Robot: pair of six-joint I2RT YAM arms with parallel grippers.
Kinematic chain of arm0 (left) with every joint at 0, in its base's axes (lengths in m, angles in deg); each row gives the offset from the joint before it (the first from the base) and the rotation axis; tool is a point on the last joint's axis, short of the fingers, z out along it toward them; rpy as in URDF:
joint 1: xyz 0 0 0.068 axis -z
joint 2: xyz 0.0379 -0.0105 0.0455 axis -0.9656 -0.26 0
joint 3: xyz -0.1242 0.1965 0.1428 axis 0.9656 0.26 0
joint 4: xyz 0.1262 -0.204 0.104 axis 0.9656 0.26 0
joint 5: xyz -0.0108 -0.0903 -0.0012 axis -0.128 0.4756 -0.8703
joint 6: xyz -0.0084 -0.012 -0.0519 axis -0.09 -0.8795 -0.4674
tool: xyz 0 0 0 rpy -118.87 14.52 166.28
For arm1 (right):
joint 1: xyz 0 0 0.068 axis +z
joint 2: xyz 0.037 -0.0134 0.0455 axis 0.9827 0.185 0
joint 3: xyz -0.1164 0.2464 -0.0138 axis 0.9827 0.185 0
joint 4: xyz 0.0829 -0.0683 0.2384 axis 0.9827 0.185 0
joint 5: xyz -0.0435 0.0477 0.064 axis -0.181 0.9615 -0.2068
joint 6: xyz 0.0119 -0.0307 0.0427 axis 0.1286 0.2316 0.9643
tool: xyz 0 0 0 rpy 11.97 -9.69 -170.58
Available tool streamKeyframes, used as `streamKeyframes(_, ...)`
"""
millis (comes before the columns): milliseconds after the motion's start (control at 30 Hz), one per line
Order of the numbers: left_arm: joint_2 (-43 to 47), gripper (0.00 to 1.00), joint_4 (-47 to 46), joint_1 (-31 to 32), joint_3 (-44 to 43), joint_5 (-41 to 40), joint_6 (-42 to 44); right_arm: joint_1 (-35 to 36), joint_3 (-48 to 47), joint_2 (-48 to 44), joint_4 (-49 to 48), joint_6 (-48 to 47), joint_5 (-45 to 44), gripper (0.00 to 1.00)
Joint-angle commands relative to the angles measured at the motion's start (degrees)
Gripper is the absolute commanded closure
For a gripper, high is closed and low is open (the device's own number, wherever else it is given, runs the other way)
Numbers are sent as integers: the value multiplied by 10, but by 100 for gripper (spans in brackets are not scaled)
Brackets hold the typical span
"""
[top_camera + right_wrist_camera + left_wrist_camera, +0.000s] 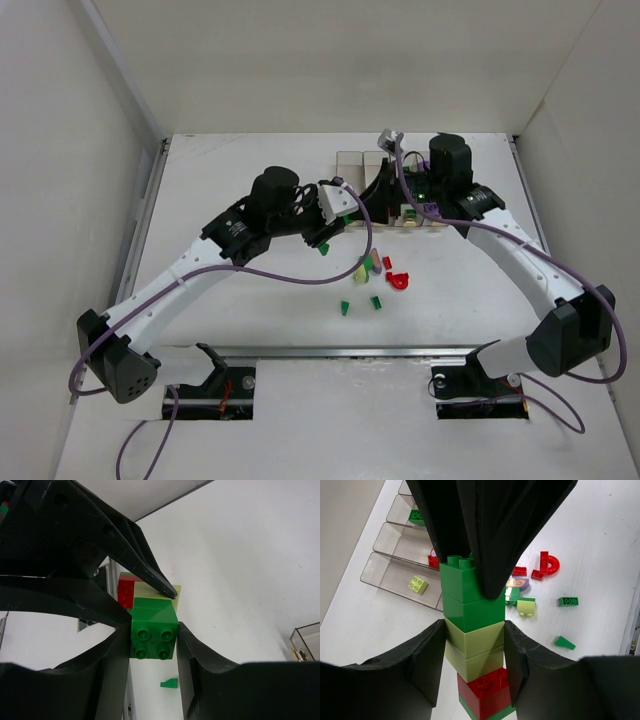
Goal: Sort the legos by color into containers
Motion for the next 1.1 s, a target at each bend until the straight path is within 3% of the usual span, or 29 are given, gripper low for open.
streamKeyframes(0,19,100,-27,3,5,10,-3,-1,-25,-4,-26,-10,5,100)
streamKeyframes(200,25,100,-16,3,30,-25,-50,-54,4,-33,-26,24,-87,100)
streamKeyframes(367,25,100,-16,-19,51,-10,-104,-99,18,-52,-26,89,-264,100)
streamKeyframes(533,19,100,-16,-24,56,-16,-118,-104,24,-58,-41,132,-357,100)
streamKeyframes(700,19,100,-16,-24,56,-16,-118,-104,49,-8,-13,103,-568,100)
streamKeyframes(867,14,100,-16,-24,56,-10,-112,-104,-33,141,72,38,-579,100)
streamKeyframes(1000,14,100,-21,-24,56,-10,-112,-104,-62,179,73,38,-553,100)
streamKeyframes(1067,14,100,-21,-24,56,-10,-112,-104,-70,187,68,38,-572,89)
